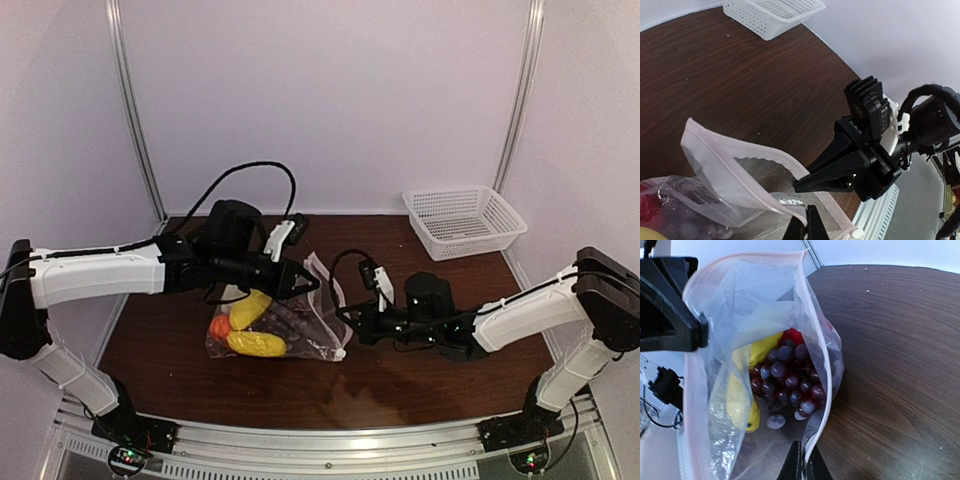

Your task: Open the zip-top bag and remove the fake food

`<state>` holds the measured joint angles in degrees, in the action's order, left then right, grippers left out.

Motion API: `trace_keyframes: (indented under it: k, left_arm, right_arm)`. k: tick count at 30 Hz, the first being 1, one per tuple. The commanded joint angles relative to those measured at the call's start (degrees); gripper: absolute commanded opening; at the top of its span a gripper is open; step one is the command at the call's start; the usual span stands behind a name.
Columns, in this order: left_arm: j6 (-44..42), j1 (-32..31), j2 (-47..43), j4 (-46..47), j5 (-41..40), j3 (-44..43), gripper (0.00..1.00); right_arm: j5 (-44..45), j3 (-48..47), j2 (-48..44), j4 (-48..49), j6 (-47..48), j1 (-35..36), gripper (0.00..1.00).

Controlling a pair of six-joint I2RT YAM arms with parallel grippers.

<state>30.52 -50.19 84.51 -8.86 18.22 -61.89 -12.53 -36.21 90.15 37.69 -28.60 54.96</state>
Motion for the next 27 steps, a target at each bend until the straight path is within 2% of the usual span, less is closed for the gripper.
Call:
trace_keyframes:
  k: [1, 6, 9, 16, 22, 27]
  left_arm:
    - [-2.6, -2.0, 3.2, 1.2, 5.0, -2.0, 0.00]
    - [-3.3, -2.9, 4.5, 1.0, 8.3, -1.1, 0.00]
    - [-3.7, -2.9, 4.4, 1.4, 10.8, -0.9, 0.00]
    - [-4.3, -3.4, 5.8, 0.7, 13.8, -1.0, 0.00]
    - [-4.2, -3.4, 4.6, 0.6, 14.0, -2.2, 0.00]
    - [-4.6, -3.4, 4.2, 0.5, 15.5, -2.4, 0.00]
  right_arm:
    - [4.0, 5.9, -1.6, 2.4, 4.9, 0.0, 0.15]
    - [5.8, 13.0, -4.9, 8.1, 9.2, 0.3, 0.37]
    - [7.9, 15.9, -8.4, 13.1, 16.2, 1.7, 0.42]
    - [10.7, 11.4, -9.1, 11.8, 32.3, 7.1, 0.42]
    - [10.0, 6.4, -1.5, 11.4, 39.5, 8.8, 0.35]
    - [9.4, 2.2, 6.0, 11.3, 42.5, 9.8, 0.36]
